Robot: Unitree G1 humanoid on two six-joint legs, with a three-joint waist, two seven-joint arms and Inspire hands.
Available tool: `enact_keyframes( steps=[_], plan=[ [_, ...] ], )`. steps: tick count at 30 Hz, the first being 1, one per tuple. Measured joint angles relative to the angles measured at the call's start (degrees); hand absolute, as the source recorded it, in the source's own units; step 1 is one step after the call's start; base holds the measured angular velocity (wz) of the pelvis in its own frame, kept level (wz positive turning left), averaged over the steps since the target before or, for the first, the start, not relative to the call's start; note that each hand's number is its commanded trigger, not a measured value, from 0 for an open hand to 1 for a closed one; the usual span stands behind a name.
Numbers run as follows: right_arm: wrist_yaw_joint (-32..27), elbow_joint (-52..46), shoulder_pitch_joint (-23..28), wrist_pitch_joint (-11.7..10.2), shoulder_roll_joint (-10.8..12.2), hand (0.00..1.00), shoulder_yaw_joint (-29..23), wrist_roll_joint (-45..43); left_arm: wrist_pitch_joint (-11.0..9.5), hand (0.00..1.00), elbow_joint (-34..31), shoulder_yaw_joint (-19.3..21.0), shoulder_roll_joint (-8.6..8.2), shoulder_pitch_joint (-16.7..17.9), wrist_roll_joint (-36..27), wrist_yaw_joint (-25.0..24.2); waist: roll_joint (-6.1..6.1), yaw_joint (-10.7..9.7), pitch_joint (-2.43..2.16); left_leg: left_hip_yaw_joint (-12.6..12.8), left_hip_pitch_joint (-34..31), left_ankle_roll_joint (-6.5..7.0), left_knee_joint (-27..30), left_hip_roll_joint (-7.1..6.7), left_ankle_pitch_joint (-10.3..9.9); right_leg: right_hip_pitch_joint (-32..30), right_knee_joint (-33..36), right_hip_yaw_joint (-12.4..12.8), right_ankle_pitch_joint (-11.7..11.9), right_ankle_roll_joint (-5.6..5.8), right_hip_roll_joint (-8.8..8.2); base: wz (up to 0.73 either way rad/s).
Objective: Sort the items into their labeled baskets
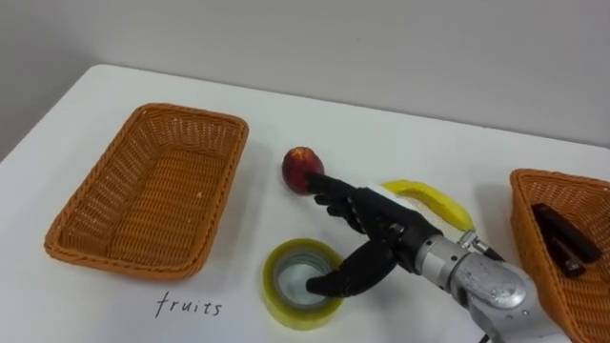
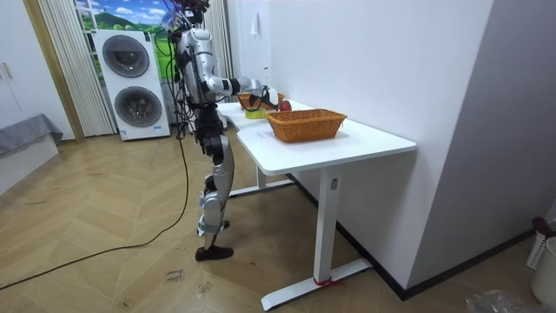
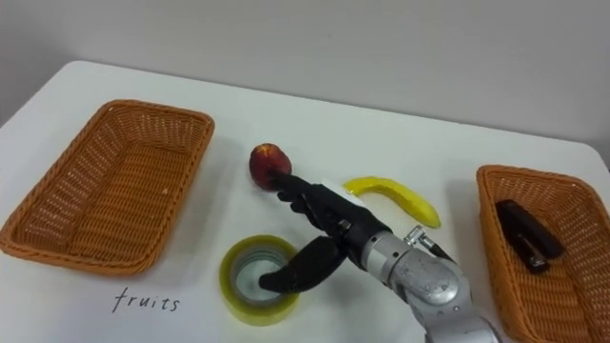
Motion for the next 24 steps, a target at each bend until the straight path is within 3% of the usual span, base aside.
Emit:
enact_keyframes(
  steps=[8, 13, 24],
  plan=[
    [-0.53, 0.05, 0.56, 0.82, 0.58, 0.00, 0.47, -7.80, 0.01, 0.00, -0.09, 0.04, 0.18, 0.11, 0.02, 0.29, -0.26, 0.05, -0.06, 0.17, -0.84, 0.00, 0.11, 0.02, 0.02, -0.79, 0.04, -0.24, 0.00, 0.00, -0.03, 0.00],
    [-0.50, 0.07, 0.56, 0.94, 0.55, 0.00, 1.74, -11.85, -0.02, 0.00, -0.03, -0.01, 0.81, -0.26, 0.01, 0.47, -0.87, 0.25, 0.01, 0.14, -0.76, 0.00, 0.05, 0.02, 0.02, -0.79, 0.03, 1.06, 0.00, 0.00, 0.04, 0.00],
    [0.24, 0.35, 0.57, 1.23, 0.94, 0.00, 2.07, -14.33, 0.09, 0.00, 0.82, -0.02, 0.93, -0.67, -0.16, 0.49, -0.97, 0.60, 0.09, 0.24, -0.91, 0.01, 0.17, 0.05, 0.02, -0.68, 0.11, 1.04, 0.00, 0.00, 0.07, 0.00]
  ],
)
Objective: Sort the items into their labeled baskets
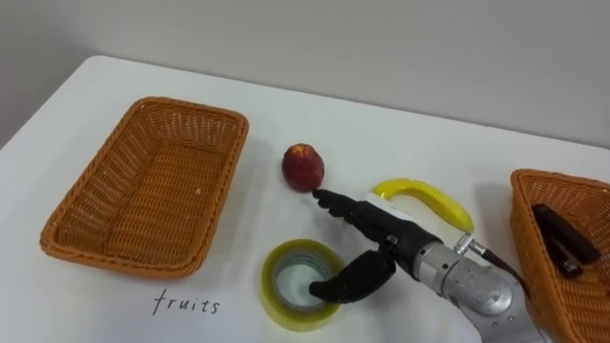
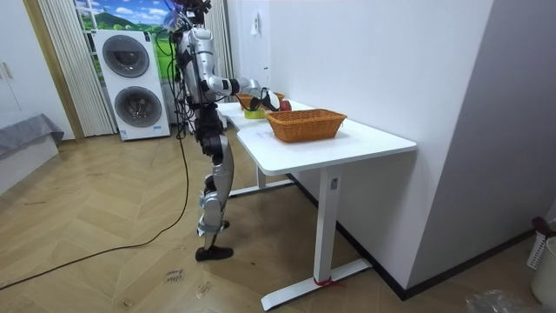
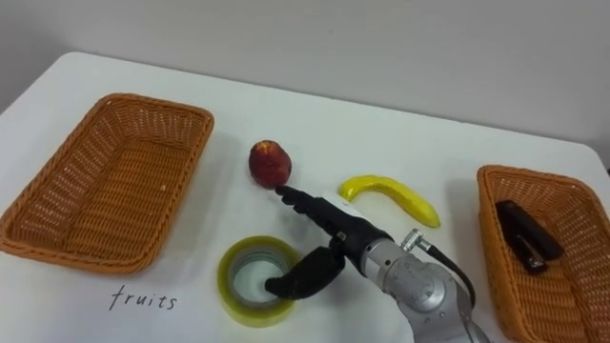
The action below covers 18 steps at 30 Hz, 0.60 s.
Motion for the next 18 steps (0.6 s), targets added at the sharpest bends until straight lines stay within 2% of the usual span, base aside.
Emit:
enact_keyframes(
  steps=[10, 18],
  plan=[
    [0.07, -0.01, 0.00, 0.02, 0.01, 0.00, 0.11, -0.11, 0.28, 0.00, -0.01, 0.05, 0.01, -0.31, 0.04, -0.14, -0.04, 0.10, -0.03, -0.01, 0.03, 0.00, -0.16, -0.01, 0.00, -0.01, 0.06, -0.08, 0.00, 0.00, 0.03, 0.00],
    [2.28, -0.15, -0.44, 0.18, 0.31, 0.00, 0.10, -3.50, 0.52, 0.00, -0.23, 0.03, 0.02, -0.67, 0.29, -0.45, -0.06, 0.62, -0.04, -0.03, -0.02, 0.00, -0.14, 0.09, 0.00, -0.09, 0.06, -0.07, 0.00, 0.00, 0.11, 0.00]
  ],
)
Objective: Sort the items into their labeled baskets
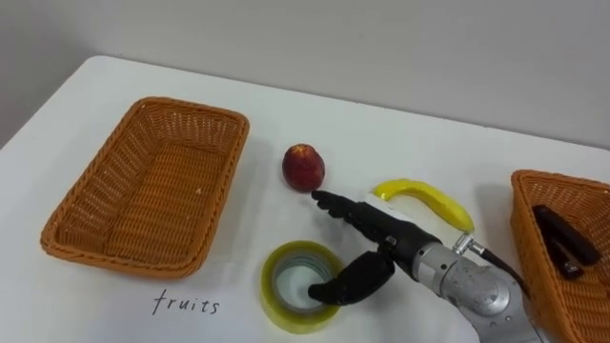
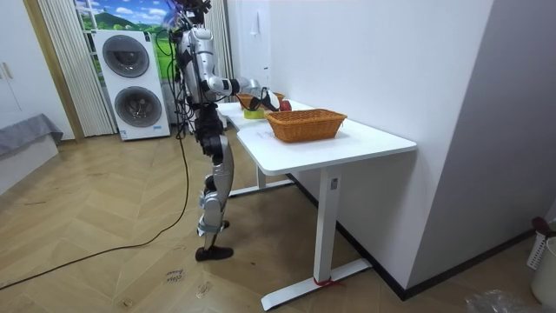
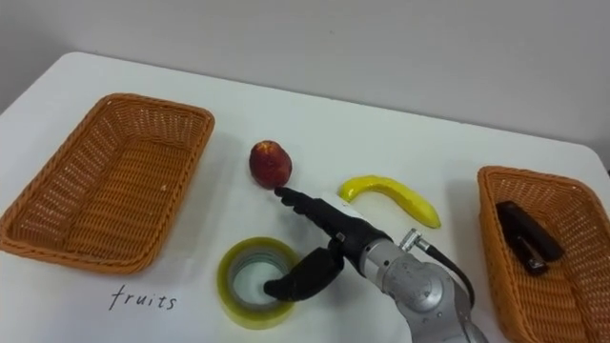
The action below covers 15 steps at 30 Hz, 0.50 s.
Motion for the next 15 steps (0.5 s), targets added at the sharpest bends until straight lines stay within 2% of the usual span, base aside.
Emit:
enact_keyframes(
  steps=[6, 7, 8, 9, 15],
  plan=[
    [1.71, -0.34, -0.93, 1.11, 0.01, 0.00, 0.40, -0.96, 0.62, 0.00, -0.08, -0.02, 0.24, -0.07, -0.09, -0.21, -0.05, -0.01, -0.04, 0.00, -0.04, -0.03, -0.01, 0.03, 0.02, -0.01, -0.01, 0.11, 0.00, 0.00, 0.04, 0.00],
    [2.44, -0.49, -1.05, 1.13, 0.02, 0.24, 0.42, -1.78, 0.62, 0.00, -0.07, 0.00, 0.30, -0.15, -0.08, -0.21, -0.08, -0.01, -0.06, 0.00, -0.04, -0.03, -0.01, 0.03, 0.02, -0.01, 0.00, 0.14, 0.00, 0.00, 0.04, 0.00],
    [3.21, -0.54, -1.32, 1.16, 0.06, 0.53, 0.41, -2.79, 0.62, 0.00, -0.08, 0.03, 0.29, -0.18, -0.03, -0.22, -0.09, 0.01, -0.06, -0.01, -0.04, -0.03, -0.01, 0.02, 0.02, -0.01, 0.00, 0.15, 0.00, 0.00, 0.04, 0.00],
    [3.59, -0.59, -1.44, 1.24, 0.14, 1.00, 0.37, -3.13, 0.62, 0.00, -0.08, 0.05, 0.29, -0.19, 0.09, -0.26, -0.10, 0.02, -0.07, -0.03, -0.04, -0.03, -0.01, 0.01, 0.02, -0.02, 0.00, 0.13, 0.00, 0.00, 0.04, 0.00],
    [4.54, -2.65, -2.22, 2.31, 0.17, 1.00, 2.07, -9.56, 0.88, 0.00, -0.08, 1.04, 0.44, -0.41, 0.24, -0.60, -0.59, 0.21, -0.45, -0.03, -0.14, -0.08, -0.20, 0.02, 0.05, -0.24, 0.00, 0.09, 0.00, 0.00, 0.09, 0.00]
  ],
)
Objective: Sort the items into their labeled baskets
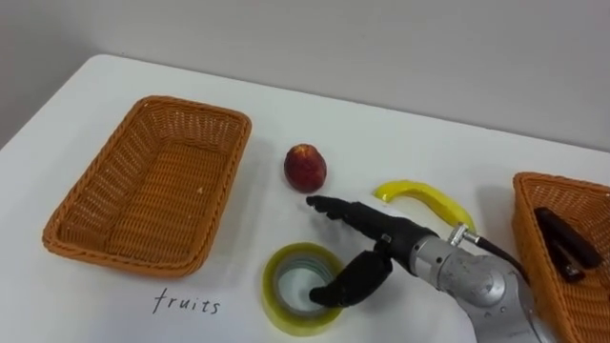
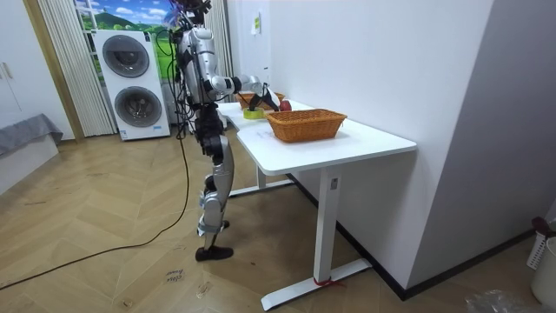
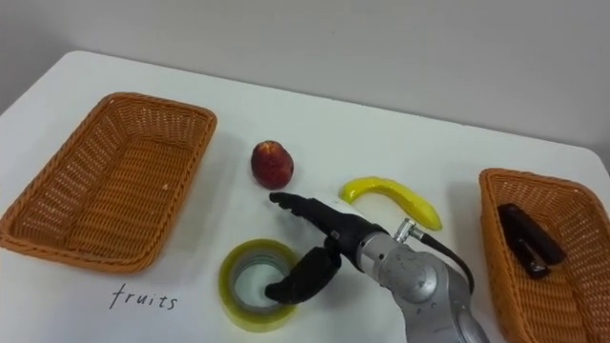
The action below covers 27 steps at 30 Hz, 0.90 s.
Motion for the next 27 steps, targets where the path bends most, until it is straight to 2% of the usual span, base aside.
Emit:
enact_keyframes(
  steps=[3, 11, 27],
  plan=[
    [-0.11, 0.09, -0.46, 0.06, -0.01, 1.00, 0.16, -1.38, 0.27, 0.00, 0.05, 0.00, 0.52, -0.30, 0.00, 0.00, -0.53, 0.19, -0.33, -0.04, 0.07, 0.00, -0.01, -0.02, 0.01, 0.11, -0.11, -0.01, 0.00, 0.00, -0.01, 0.01],
    [0.53, 0.28, -0.90, 1.27, -0.10, 1.00, 1.54, -3.13, 0.41, 0.00, 0.08, -0.02, 1.62, -1.03, -0.02, 0.01, -1.21, 1.12, 0.03, -0.09, 0.16, 0.01, -0.02, -0.09, 0.01, 0.32, -0.22, -0.07, 0.00, 0.00, -0.07, 0.01],
    [1.75, -0.36, -0.86, 1.17, -0.02, 1.00, 1.75, -4.57, 0.25, 0.00, 1.53, 0.00, 2.11, -1.17, 0.00, 0.82, -1.21, 1.15, 0.07, -0.03, 0.17, 0.01, -0.20, -0.06, 0.01, 0.23, -0.16, 0.05, 0.00, 0.00, -0.03, 0.00]
  ],
)
